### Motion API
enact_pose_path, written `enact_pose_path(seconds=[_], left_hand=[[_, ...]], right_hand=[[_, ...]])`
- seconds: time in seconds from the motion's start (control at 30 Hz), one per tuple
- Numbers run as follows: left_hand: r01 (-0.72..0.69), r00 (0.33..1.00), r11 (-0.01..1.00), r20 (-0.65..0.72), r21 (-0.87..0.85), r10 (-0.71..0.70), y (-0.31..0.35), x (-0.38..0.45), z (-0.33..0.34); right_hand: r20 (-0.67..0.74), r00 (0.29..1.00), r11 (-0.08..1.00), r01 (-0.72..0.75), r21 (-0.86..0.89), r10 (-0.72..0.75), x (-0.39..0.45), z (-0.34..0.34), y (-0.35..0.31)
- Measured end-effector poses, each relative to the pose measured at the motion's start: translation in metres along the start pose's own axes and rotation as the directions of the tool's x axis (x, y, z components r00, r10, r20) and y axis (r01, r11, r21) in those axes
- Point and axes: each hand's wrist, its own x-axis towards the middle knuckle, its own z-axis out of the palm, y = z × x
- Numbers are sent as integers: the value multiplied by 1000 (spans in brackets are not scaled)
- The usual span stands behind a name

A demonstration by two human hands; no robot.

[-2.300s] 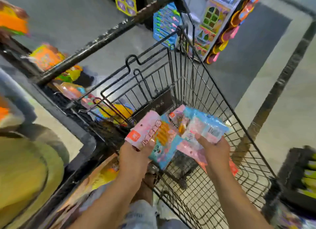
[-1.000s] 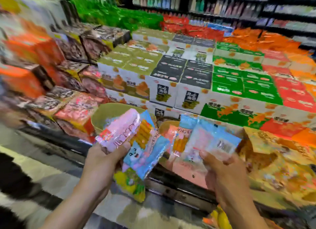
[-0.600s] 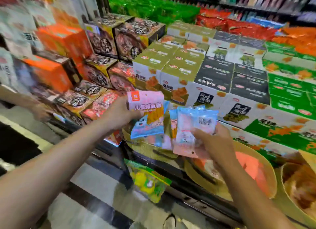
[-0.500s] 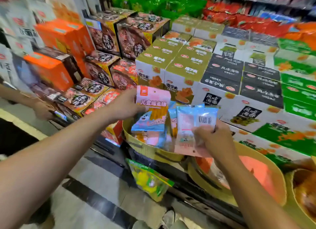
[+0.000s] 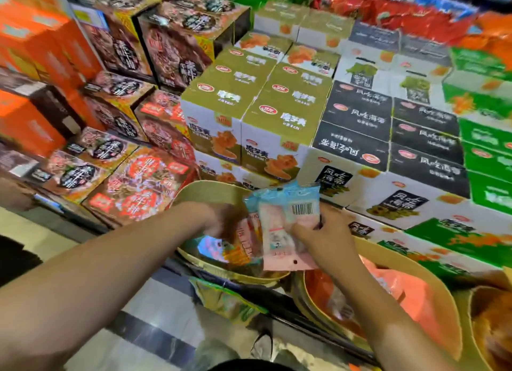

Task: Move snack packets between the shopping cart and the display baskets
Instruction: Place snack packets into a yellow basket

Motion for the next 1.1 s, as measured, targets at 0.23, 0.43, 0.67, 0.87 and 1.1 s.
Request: enact_pose_path(seconds=[0.23,0.43,0.67,0.87,1.1], left_hand=[[-144,951,989,-281,-34,129,-13,-12,9],[-93,894,976,-447,-196,-5,-57,-71,18],[-198,740,838,-638,-508,-212,-73,-123,30],[-291,754,801,-641,-523,-144,-59,-131,48],[-328,732,796,-669,-509,-127,-31,-135,49]], right_hand=[[75,997,993,27,-117,-18,10,17,-17],[296,953,932,157,-325,-57,28,23,-45],[574,798,571,388,-723,184,47,79,-22],[448,858,479,293,-828,250,47,111,20],[303,945,618,165,-769,125,18,96,4]])
